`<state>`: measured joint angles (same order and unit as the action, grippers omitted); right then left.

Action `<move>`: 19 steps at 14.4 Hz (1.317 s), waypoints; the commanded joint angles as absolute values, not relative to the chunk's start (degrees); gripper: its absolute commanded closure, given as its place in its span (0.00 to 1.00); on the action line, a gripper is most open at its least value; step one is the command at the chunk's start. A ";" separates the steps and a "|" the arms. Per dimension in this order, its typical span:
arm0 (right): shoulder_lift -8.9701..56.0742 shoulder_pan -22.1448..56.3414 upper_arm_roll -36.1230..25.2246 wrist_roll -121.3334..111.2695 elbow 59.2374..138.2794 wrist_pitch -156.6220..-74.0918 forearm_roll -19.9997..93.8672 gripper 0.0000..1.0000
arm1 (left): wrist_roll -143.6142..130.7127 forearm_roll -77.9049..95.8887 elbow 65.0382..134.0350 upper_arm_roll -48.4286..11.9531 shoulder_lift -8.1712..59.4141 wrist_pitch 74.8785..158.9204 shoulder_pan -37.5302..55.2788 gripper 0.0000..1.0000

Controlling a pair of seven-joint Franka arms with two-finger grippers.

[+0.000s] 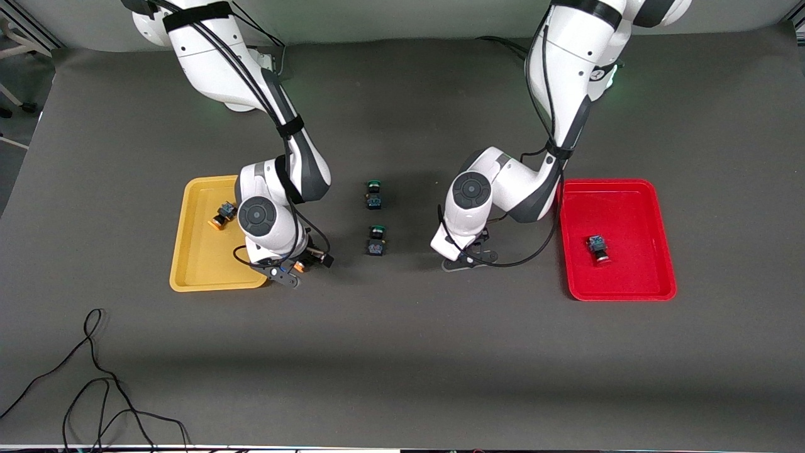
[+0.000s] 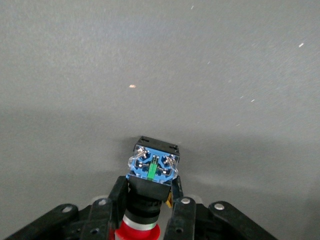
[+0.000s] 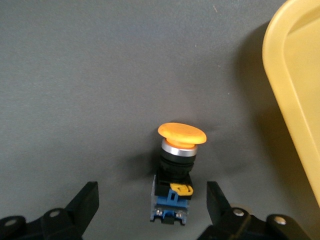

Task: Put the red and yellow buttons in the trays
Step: 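Grasp a second orange button with the right gripper while the left grasps red, then place the orange button in the yellow tray while the left places red in red tray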

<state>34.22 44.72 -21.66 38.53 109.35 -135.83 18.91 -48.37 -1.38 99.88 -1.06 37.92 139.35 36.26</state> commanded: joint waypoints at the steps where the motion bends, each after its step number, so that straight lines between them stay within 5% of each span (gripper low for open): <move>1: 34.63 45.09 -22.06 39.20 109.86 -136.93 20.13 0.35 | -50.36 -1.68 93.63 -0.26 38.15 133.28 37.09 0.90; 4: 35.16 44.82 -22.06 38.85 110.39 -138.34 20.13 0.63 | -49.57 -0.10 84.04 -0.35 35.96 118.08 35.43 0.90; 7: 34.20 44.56 -22.06 38.67 110.48 -137.64 20.13 0.91 | -43.36 3.77 85.51 -0.62 29.20 111.91 29.64 0.91; 13: 21.82 42.63 -29.94 32.46 109.07 -122.98 19.95 0.94 | -21.92 5.02 101.83 -0.09 13.82 108.19 12.51 0.91; 17: 14.69 42.89 -37.60 23.84 109.16 -114.80 19.07 0.94 | -7.68 -1.22 107.48 -0.09 12.91 111.86 1.60 0.91; 19: 13.97 42.89 -41.03 19.18 109.68 -113.21 19.07 0.94 | -3.71 -3.24 114.39 -0.09 13.53 121.23 -1.22 0.91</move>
